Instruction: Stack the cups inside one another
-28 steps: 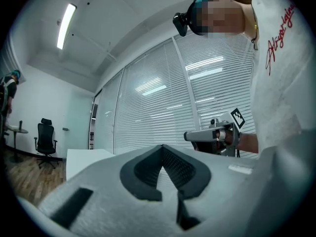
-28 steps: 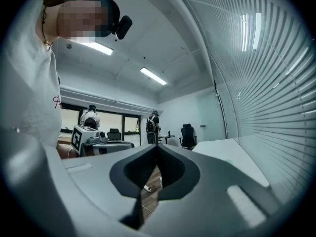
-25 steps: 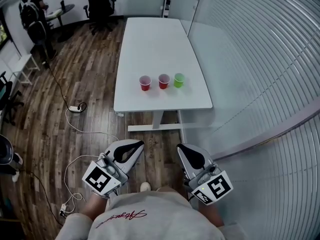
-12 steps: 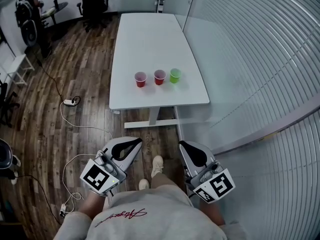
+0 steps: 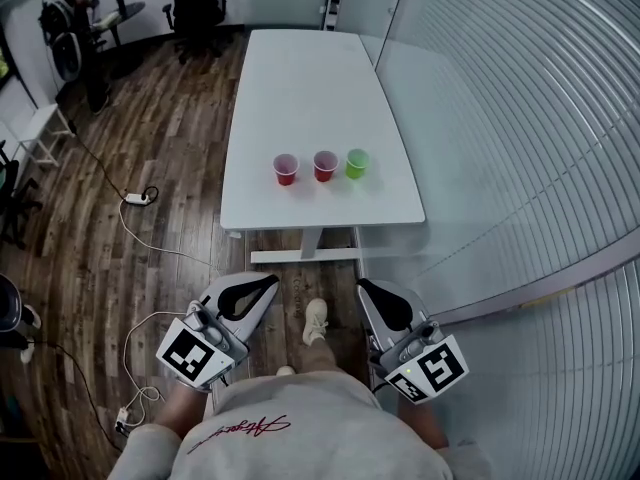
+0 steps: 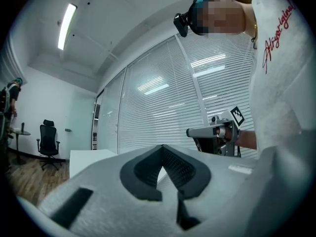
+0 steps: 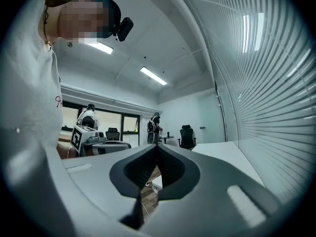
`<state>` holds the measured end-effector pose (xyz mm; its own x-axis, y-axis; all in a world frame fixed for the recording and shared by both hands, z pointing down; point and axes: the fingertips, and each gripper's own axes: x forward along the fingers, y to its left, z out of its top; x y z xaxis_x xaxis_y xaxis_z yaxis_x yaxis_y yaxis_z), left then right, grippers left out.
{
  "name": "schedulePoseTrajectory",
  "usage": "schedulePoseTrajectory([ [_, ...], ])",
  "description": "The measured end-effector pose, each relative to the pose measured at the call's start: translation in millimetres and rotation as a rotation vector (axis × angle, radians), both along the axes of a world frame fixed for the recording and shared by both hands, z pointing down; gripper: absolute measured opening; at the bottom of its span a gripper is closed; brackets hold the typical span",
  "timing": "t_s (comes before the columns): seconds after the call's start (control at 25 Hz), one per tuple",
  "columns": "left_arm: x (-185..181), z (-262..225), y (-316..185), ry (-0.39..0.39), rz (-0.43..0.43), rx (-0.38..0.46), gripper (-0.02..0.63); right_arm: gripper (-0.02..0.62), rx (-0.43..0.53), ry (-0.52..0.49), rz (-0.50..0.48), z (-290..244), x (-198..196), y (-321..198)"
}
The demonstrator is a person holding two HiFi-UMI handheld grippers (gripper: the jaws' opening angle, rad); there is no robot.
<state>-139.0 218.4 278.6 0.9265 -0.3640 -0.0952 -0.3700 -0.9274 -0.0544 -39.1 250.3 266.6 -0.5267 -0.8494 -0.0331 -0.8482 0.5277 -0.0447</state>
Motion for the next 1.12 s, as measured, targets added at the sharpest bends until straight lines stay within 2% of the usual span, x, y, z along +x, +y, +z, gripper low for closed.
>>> schedulePoseTrajectory([
  [0.48, 28.2, 3.7, -84.6, -0.006, -0.058, 0.001, -0.005, -0.002, 0.0, -0.018, -0.031, 7.4, 37.6, -88.0],
  [0.8, 62.8, -5.8, -142.9, 0.0, -0.059, 0.009, -0.005, -0.002, -0.005, -0.019, -0.029, 4.5, 71.6, -144.8],
  [1.12, 83.9, -5.1, -194.8, -0.011, -0.09, -0.014, -0.005, -0.002, -0.016, -0.019, -0.056, 0.7, 97.2, -202.7],
])
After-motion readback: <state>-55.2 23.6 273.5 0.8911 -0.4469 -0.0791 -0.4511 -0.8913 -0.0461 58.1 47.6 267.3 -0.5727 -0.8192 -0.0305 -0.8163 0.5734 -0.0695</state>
